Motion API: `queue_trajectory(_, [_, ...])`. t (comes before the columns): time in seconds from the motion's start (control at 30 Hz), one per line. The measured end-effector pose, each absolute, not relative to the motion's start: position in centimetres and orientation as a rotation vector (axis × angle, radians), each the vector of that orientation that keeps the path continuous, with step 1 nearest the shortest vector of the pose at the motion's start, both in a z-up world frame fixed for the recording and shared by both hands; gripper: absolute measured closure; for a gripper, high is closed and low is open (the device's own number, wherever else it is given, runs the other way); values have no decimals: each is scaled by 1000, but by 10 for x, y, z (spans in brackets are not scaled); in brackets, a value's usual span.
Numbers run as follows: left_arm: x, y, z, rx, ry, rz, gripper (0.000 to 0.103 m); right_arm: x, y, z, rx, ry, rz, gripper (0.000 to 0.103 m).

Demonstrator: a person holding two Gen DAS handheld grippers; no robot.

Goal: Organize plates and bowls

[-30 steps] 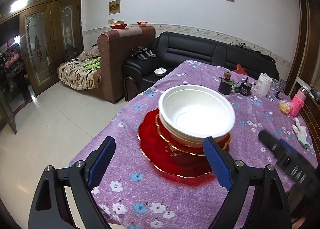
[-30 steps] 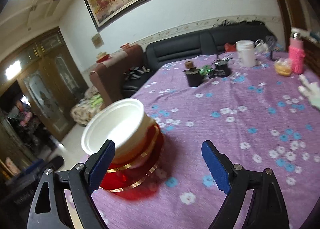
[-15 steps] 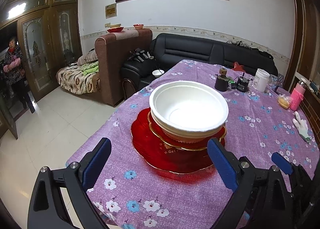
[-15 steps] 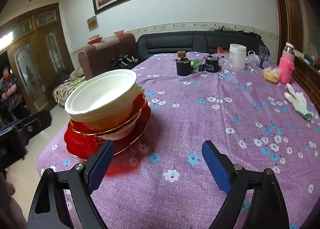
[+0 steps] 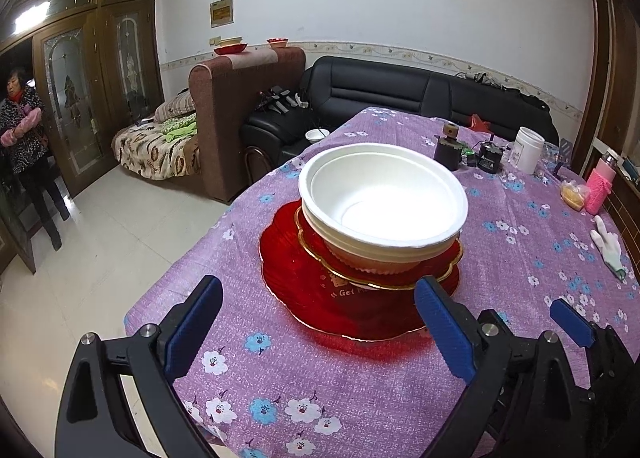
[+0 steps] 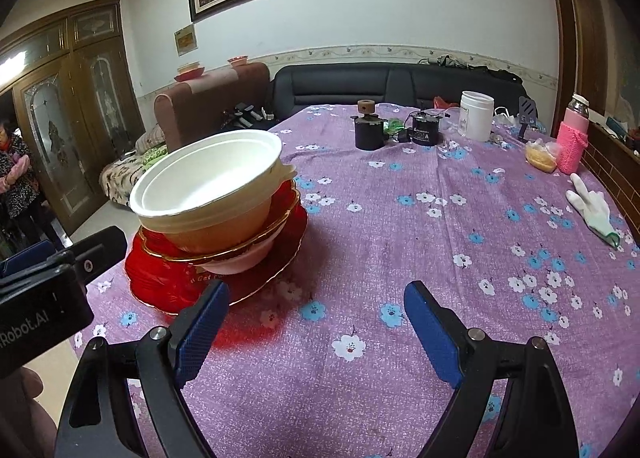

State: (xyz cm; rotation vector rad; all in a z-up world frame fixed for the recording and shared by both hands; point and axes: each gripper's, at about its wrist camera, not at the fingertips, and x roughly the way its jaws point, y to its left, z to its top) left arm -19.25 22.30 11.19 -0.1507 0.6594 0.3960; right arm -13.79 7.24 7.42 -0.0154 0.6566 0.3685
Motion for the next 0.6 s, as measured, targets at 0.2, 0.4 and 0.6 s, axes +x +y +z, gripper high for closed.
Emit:
queue_trajectory(0.2, [-190, 226, 105, -158, 680, 393, 6, -138, 78, 71, -34, 668, 366, 11])
queue_trajectory(0.4, [-187, 232, 102, -169, 690, 389, 6, -136, 83, 70, -45, 678, 362, 11])
queue_trajectory(0.6, [-188, 236, 99, -179, 694, 387, 6, -138, 88, 70, -61, 676, 360, 11])
